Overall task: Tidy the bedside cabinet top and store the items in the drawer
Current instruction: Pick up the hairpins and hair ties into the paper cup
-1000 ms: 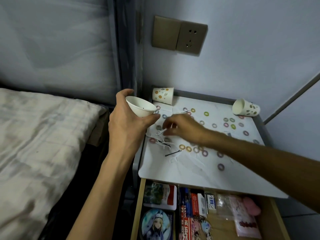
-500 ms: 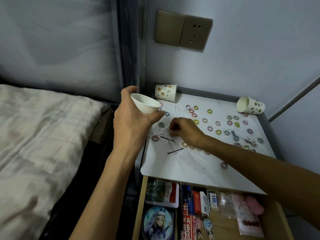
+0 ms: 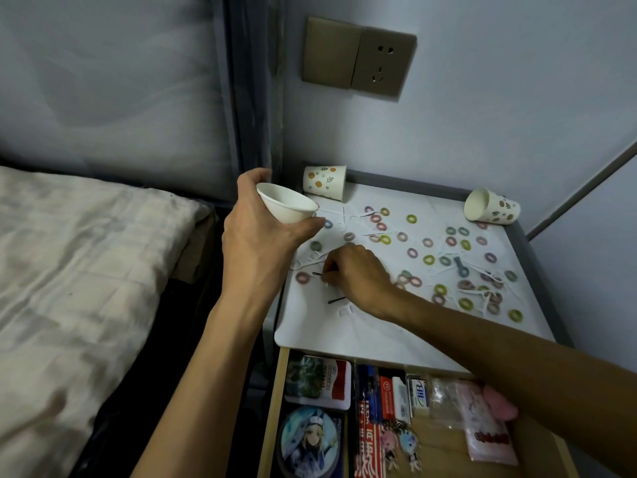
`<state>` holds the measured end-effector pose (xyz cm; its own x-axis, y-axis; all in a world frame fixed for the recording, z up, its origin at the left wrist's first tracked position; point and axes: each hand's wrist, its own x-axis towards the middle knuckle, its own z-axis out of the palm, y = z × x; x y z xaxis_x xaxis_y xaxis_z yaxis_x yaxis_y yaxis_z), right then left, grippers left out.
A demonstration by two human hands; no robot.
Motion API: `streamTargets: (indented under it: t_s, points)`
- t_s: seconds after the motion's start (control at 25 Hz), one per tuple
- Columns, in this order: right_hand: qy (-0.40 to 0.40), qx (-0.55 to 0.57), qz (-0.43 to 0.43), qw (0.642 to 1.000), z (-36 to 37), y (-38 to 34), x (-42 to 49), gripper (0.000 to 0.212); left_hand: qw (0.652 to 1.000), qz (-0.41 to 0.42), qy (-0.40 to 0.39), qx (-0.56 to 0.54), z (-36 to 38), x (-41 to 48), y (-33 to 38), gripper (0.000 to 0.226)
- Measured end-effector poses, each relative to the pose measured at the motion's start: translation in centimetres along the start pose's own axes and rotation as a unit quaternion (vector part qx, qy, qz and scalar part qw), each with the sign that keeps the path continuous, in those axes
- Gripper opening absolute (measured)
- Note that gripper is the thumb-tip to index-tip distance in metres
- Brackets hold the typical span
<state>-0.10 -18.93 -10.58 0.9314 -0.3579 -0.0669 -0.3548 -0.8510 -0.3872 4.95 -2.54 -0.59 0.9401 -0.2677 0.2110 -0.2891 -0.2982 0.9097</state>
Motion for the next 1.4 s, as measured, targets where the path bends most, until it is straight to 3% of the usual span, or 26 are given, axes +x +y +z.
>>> streamTargets:
  t_s: [0.12, 0.32, 0.44, 0.56, 0.64, 0.8, 0.92, 1.0, 1.08, 1.12, 1.24, 1.4]
  points:
    - [-0.025, -0.047, 0.019, 0.998, 0.0, -0.1, 0.6, 0.013, 1.000, 0.001, -0.005, 0.001, 0.1, -0.1, 0.1, 0.086]
    - [-0.039, -0.008, 0.039, 0.998, -1.1, 0.1, 1.2, 0.009, 1.000, -0.001, -0.003, -0.002, -0.3, -0.1, 0.1, 0.085]
    - [-0.019, -0.009, -0.067, 0.997, -2.6, 0.8, 0.2, 0.006, 1.000, -0.002, 0.001, -0.006, -0.6, -0.2, 0.1, 0.082]
    - [-0.096, -0.073, -0.195, 0.973, -3.5, 1.9, -1.4, 0.012, 1.000, -0.001, 0.003, -0.004, -0.6, -0.1, 0.0, 0.083]
    - [-0.106, -0.093, -0.208, 0.968, -3.2, 2.5, -2.1, 0.013, 1.000, -0.002, -0.001, -0.006, -0.4, -0.1, 0.1, 0.085]
    - [-0.034, -0.128, -0.255, 0.958, -1.7, 2.7, -2.2, 0.009, 1.000, -0.001, -0.008, -0.011, -0.1, -0.3, 0.1, 0.086]
    - [0.003, -0.172, -0.283, 0.943, -0.7, 3.2, -2.0, 0.021, 1.000, -0.002, -0.014, -0.010, 0.0, -0.3, 0.1, 0.087]
    - [0.020, -0.109, -0.225, 0.968, -1.3, 2.7, -1.8, 0.022, 1.000, 0.000, -0.018, -0.012, 0.1, -0.3, 0.0, 0.086]
    - [0.029, 0.061, -0.107, 0.992, -3.6, 1.1, -1.1, 0.014, 1.000, 0.000, -0.026, -0.011, 0.1, -0.2, -0.2, 0.086]
    - [0.045, 0.149, -0.079, 0.985, -5.4, 0.1, -0.7, 0.011, 0.999, -0.001, -0.032, -0.010, 0.1, -0.2, -0.3, 0.086]
    - [0.109, 0.192, -0.147, 0.964, -11.8, -2.5, 0.0, 0.011, 0.999, 0.003, -0.050, -0.007, 0.5, -0.5, -0.3, 0.087]
    - [0.019, 0.056, -0.295, 0.954, -15.3, -5.2, -0.3, 0.012, 0.996, 0.012, -0.092, -0.005, 1.1, -1.2, 0.5, 0.087]
